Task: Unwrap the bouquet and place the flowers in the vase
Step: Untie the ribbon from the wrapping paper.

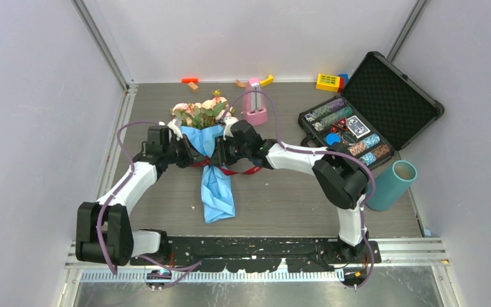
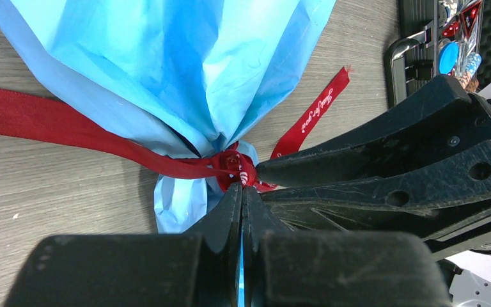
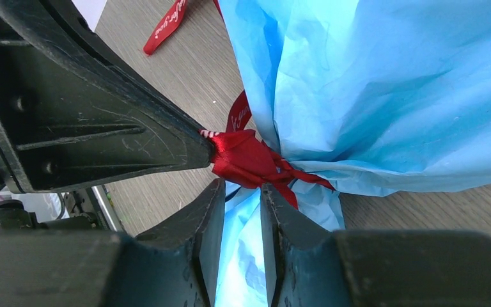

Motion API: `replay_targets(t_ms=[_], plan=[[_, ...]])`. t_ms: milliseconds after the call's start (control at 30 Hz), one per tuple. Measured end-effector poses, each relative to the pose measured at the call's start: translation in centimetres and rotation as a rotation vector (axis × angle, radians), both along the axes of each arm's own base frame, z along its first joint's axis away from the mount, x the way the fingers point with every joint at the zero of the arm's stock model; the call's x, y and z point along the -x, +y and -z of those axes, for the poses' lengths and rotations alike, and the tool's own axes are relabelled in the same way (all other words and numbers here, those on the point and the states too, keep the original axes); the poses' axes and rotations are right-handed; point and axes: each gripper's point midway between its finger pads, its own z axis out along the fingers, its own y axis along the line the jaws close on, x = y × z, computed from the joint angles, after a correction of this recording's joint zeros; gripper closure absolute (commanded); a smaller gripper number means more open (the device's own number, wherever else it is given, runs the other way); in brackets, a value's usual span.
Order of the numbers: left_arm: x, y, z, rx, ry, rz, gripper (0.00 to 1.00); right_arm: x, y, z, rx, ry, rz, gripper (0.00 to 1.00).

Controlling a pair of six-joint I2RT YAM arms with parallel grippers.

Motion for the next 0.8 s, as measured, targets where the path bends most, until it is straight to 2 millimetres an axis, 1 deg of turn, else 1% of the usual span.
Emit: replay_targets(t_ms=[267, 367, 433, 700, 800], plan=[[-0.01, 0.00, -0.01, 0.000, 0.000, 0.000, 1.00, 0.14, 0.60, -0.21, -0.018, 0.009, -0.007, 0.85], [-0.04, -0.01, -0.04, 0.001, -0.002, 0.000, 1.00, 0.30, 0.72, -0.14, -0.019, 0.012, -0.011, 0.95], [-0.08, -0.02, -0.07, 0.001, -0.005, 0.000, 1.00, 0.35, 0.76, -0.16, -0.020, 0.012, -0.013, 0.99], [-0.34, 0.07, -0.16, 0.005, -0.006, -0.018, 1.00, 0.43, 0.90, -0.25, -0.027, 0.009, -0.015, 1.00], [-0.47, 0.26, 0.02, -0.003, -0.002, -0.031, 1.00, 0.63, 0.76, 0.17, -0.026, 0.010, -0.016, 1.00]])
